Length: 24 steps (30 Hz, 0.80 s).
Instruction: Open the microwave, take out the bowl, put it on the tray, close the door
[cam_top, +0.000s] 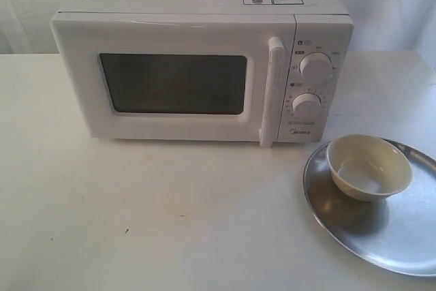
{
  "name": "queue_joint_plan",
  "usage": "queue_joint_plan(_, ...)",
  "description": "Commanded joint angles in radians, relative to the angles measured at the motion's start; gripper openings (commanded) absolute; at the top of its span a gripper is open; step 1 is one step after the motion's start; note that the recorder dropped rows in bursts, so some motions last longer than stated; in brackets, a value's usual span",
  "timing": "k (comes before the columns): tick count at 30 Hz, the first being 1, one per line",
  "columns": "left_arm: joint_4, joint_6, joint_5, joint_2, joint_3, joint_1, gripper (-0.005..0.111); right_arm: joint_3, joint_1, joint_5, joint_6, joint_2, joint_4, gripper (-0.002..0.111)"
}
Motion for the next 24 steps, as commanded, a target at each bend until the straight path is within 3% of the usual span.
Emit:
queue_joint_plan(1,-0.004,-0.004,-0.002,-0.003,0.002,-0.004,0.0,0.004,-0.021,-0.003,0.058,-0.005,-0.012,0.0)
queue_joint_plan(24,-0.004,-0.004,-0.002,-0.003,0.002,-0.004,0.0,0.004,-0.021,-0.007,0.112,-0.005,-0.014,0.0)
